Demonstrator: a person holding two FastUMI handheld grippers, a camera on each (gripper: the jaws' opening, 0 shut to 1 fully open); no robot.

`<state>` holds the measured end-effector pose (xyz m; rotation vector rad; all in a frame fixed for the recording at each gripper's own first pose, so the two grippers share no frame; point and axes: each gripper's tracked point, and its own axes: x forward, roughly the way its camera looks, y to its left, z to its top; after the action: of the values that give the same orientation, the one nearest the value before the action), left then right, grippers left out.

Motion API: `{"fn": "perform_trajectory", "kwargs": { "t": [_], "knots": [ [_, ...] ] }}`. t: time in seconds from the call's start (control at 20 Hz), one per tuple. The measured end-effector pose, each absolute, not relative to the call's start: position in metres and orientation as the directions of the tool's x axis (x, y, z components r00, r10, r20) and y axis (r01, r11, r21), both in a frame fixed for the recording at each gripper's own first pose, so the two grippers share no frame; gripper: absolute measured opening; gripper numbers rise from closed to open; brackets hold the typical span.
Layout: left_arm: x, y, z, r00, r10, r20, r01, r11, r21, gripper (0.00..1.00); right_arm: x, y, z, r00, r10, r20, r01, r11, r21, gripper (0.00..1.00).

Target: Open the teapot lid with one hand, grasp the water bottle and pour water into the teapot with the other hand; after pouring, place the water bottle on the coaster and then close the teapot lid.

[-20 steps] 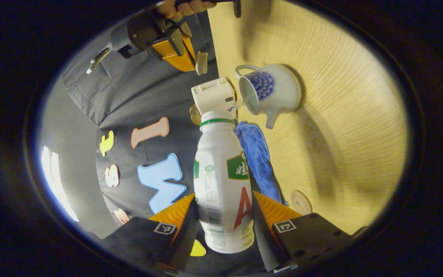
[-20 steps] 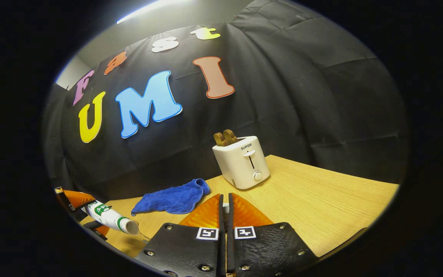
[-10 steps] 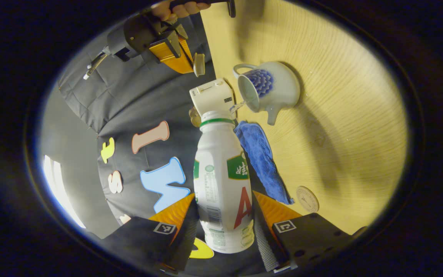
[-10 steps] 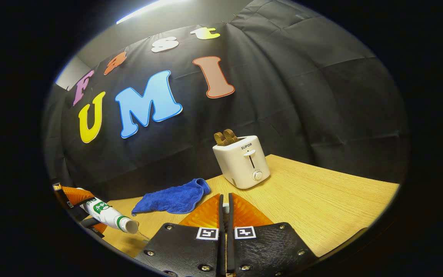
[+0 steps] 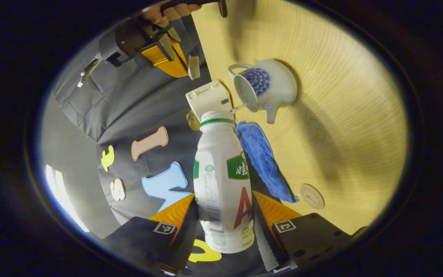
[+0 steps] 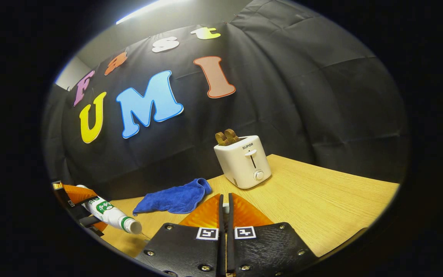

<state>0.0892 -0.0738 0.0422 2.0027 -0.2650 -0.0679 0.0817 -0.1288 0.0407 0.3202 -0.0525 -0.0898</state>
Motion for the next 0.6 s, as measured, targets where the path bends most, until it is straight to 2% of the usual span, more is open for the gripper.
{"fn": "perform_trajectory", "kwargs": {
  "t": [0.6],
  "knots": [
    [0.0887,-0.0824,0.045,0.968,-0.248,0.049,-0.165,-0.474,0.865,0.77,0.0814,-0.1279,0.042,0.995,-0.089,0.039,0.072,0.945,0.32,0.01]
  ]
}}
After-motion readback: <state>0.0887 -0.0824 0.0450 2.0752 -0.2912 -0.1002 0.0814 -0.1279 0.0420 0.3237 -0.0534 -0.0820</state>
